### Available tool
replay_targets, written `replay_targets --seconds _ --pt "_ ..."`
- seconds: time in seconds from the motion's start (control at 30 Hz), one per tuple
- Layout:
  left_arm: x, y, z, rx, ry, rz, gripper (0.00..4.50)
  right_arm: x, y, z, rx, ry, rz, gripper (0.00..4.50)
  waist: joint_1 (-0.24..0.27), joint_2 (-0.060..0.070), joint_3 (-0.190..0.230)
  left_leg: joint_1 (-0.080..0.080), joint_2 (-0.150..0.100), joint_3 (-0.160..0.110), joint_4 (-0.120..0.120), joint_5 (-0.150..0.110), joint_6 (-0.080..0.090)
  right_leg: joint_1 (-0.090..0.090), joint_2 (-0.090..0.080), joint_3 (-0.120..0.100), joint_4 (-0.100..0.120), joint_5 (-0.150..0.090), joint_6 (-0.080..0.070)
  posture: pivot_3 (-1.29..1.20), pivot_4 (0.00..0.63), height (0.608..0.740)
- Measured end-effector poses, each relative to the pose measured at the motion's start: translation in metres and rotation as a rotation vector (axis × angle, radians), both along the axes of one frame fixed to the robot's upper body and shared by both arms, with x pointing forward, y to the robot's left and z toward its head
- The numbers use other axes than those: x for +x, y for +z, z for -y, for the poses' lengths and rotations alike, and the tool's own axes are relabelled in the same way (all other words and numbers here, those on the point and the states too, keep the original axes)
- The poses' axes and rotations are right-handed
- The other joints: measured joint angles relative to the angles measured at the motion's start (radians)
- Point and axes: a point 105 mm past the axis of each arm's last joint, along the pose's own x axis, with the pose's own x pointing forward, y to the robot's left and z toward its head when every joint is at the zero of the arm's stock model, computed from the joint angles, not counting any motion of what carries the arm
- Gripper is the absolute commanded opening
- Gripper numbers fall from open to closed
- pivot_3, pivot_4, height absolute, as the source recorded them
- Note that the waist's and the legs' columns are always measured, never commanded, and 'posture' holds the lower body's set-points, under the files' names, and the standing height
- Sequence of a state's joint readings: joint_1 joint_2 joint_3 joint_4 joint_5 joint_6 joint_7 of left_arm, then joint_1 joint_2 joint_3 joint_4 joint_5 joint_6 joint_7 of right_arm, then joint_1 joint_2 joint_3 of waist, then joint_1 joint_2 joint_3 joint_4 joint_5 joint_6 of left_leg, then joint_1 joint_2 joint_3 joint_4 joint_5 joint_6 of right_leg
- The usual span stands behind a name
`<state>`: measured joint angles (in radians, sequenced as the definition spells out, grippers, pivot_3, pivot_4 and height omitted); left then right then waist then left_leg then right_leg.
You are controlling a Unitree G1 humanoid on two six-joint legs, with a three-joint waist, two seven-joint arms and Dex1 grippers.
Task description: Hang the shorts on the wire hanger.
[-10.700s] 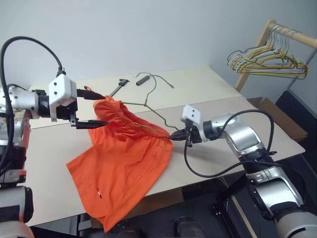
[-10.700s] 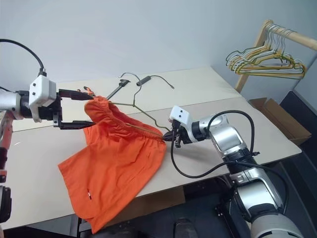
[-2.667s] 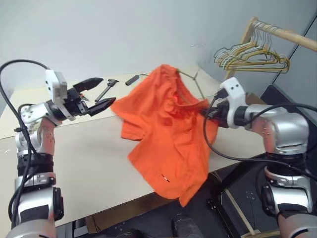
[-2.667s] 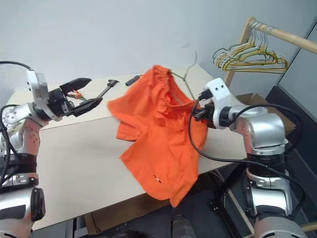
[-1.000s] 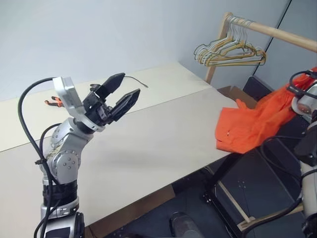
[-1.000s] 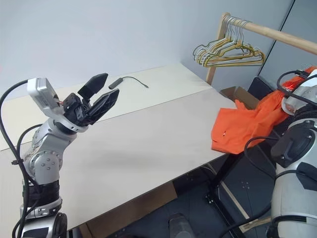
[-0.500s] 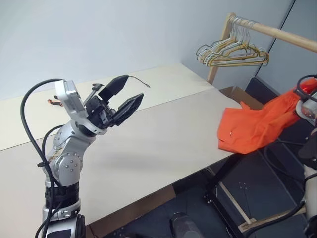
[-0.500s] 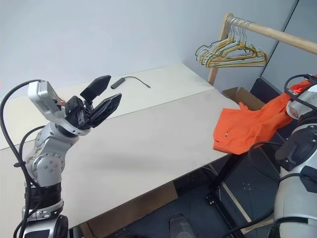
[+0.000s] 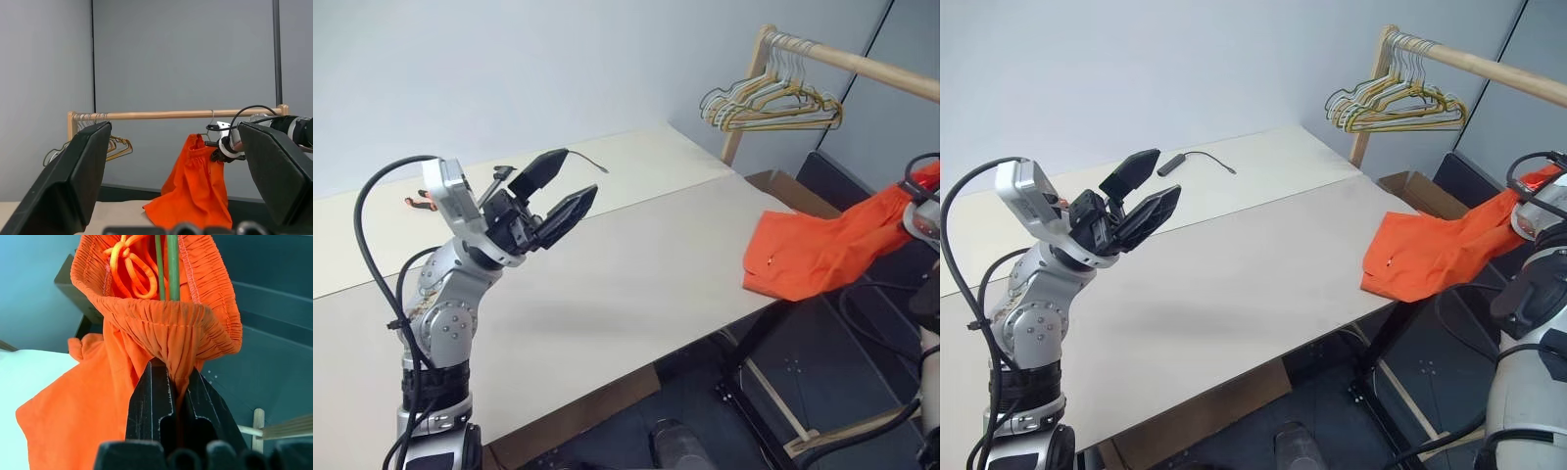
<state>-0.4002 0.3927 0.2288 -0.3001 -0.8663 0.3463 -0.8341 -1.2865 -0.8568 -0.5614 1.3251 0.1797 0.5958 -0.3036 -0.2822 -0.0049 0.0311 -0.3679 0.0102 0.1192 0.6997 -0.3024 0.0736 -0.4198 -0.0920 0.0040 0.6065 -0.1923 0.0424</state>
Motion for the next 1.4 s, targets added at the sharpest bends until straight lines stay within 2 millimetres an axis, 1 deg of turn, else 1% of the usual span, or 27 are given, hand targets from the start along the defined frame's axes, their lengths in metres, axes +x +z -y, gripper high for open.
replay_targets --seconds 0.03,0.1,0.2,0.23,0.3,0.37,0.4,0.43,0.53,0.7,0.8,0.93,1.1,1.17,1.27,1.33,1.4 --pt "0.0 0.0 0.001 0.002 -0.005 0.001 4.5 0.0 -0.001 0.0 -0.004 0.002 -0.005 0.61 0.0 0.0 0.0 0.0 0.0 0.0 0.0 0.0 0.0 0.0 0.0 0.0 0.0 0.0 0.0 -0.23 0.0 0.74" --pt "-0.001 -0.001 0.001 0.004 -0.011 0.002 4.5 0.0 -0.001 0.0 -0.014 0.002 -0.013 1.1 0.001 0.0 0.0 0.0 0.0 0.0 0.0 0.0 0.0 0.0 0.0 0.0 0.0 0.0 0.0 -0.23 0.0 0.74" --pt "-0.001 -0.001 0.002 0.004 -0.014 0.003 4.5 -0.001 0.0 0.001 -0.041 0.004 -0.033 2.17 0.001 0.0 0.0 0.0 0.0 0.0 0.0 0.0 0.0 0.0 0.0 0.0 0.0 0.0 0.0 -0.23 0.0 0.74" --pt "-0.001 -0.001 0.002 0.004 -0.015 0.002 4.5 -0.001 0.0 0.001 -0.044 0.004 -0.035 2.46 0.001 0.0 0.0 0.0 0.0 0.0 0.0 0.0 0.0 0.0 0.0 0.0 0.0 0.0 0.0 -0.23 0.0 0.74" --pt "-0.001 -0.002 0.002 0.004 -0.015 -0.001 4.5 -0.001 0.0 0.001 -0.056 0.004 -0.045 3.23 0.001 0.0 0.0 0.0 0.0 0.0 0.0 0.0 0.0 0.0 0.0 0.0 0.0 0.0 0.0 -0.24 0.0 0.74" --pt "-0.002 -0.003 0.002 0.005 -0.017 -0.002 4.5 -0.001 0.0 0.002 -0.089 0.003 -0.072 3.87 0.001 0.0 0.0 0.0 0.0 0.0 0.0 0.0 0.0 0.0 0.0 0.0 0.0 0.0 0.0 -0.24 0.0 0.74" --pt "-0.002 -0.003 0.002 0.006 -0.02 -0.002 4.5 -0.002 0.0 0.002 -0.11 0.002 -0.09 4.27 0.001 0.0 0.0 0.0 0.0 0.0 0.0 0.0 0.0 0.0 0.0 0.0 0.0 0.0 0.0 -0.24 0.0 0.74" --pt "-0.002 -0.003 0.003 0.007 -0.021 -0.002 4.5 -0.002 0.0 0.002 -0.136 -0.002 -0.111 4.49 0.001 0.0 0.0 0.0 0.0 0.0 0.0 0.0 0.0 0.0 0.0 0.0 0.0 0.0 0.0 -0.24 0.0 0.74" --pt "-0.002 -0.006 0.003 0.014 -0.025 -0.008 4.5 -0.003 0.003 0.004 -0.246 -0.038 -0.178 4.49 -0.001 0.0 0.0 0.0 0.0 0.0 0.0 0.001 -0.001 0.0 0.0 0.002 0.001 0.0 0.0 -0.24 0.0 0.74" --pt "-0.002 -0.007 0.003 0.027 -0.026 -0.01 4.5 -0.002 0.022 0.003 -0.421 -0.115 -0.222 4.49 -0.001 0.0 0.0 0.0 0.0 0.0 0.001 0.002 -0.003 0.0 0.0 0.005 0.002 0.0 0.0 -0.23 0.0 0.74" --pt "-0.002 -0.008 0.004 0.037 -0.024 -0.011 4.5 0.002 0.04 -0.001 -0.531 -0.152 -0.201 4.49 -0.002 0.001 0.0 0.0 0.0 0.0 0.001 0.002 -0.004 -0.001 0.0 0.005 0.002 0.0 0.0 -0.23 0.0 0.74" --pt "-0.002 -0.01 0.005 0.052 -0.021 -0.016 4.5 0.006 0.068 -0.008 -0.695 -0.186 -0.154 4.49 -0.003 0.001 0.0 0.0 0.0 0.001 0.001 0.003 -0.005 -0.001 0.0 0.006 0.002 0.0 0.0 -0.23 0.0 0.74" --pt "-0.001 -0.011 0.005 0.06 -0.018 -0.016 4.5 0.012 0.092 -0.019 -0.921 -0.188 -0.11 4.49 -0.002 0.001 0.0 0.001 0.0 0.001 0.001 0.003 -0.005 -0.001 0.0 0.006 0.002 0.0 0.0 -0.22 0.0 0.74" --pt "-0.001 -0.012 0.003 0.071 -0.011 -0.02 4.5 0.022 0.102 -0.035 -1.026 -0.127 -0.059 4.49 -0.005 0.001 0.0 0.001 0.0 0.001 0.001 0.003 -0.006 -0.001 0.0 0.006 0.003 0.0 0.001 -0.21 0.0 0.74" --pt "-0.002 -0.019 -0.001 0.095 0.004 -0.046 4.5 0.043 0.11 -0.068 -1.115 0.028 0.009 4.49 -0.011 0.001 0.0 0.006 0.001 0.004 -0.001 0.003 -0.006 0.001 0.002 0.007 0.004 0.0 0.001 -0.16 0.0 0.74" --pt "-0.003 -0.025 -0.008 0.124 0.022 -0.065 4.5 0.058 0.107 -0.096 -1.123 0.162 0.066 4.49 -0.008 0.001 0.0 0.009 0.003 0.004 -0.001 0.003 -0.005 0.002 0.003 0.007 0.005 0.001 0.001 -0.13 0.0 0.74" --pt "-0.005 -0.027 -0.012 0.147 0.04 -0.07 4.5 0.069 0.097 -0.117 -1.105 0.28 0.094 4.49 0.004 0.001 0.0 0.01 0.003 0.004 -0.002 0.003 -0.005 0.002 0.003 0.006 0.005 0.001 0.001 -0.11 0.0 0.74"
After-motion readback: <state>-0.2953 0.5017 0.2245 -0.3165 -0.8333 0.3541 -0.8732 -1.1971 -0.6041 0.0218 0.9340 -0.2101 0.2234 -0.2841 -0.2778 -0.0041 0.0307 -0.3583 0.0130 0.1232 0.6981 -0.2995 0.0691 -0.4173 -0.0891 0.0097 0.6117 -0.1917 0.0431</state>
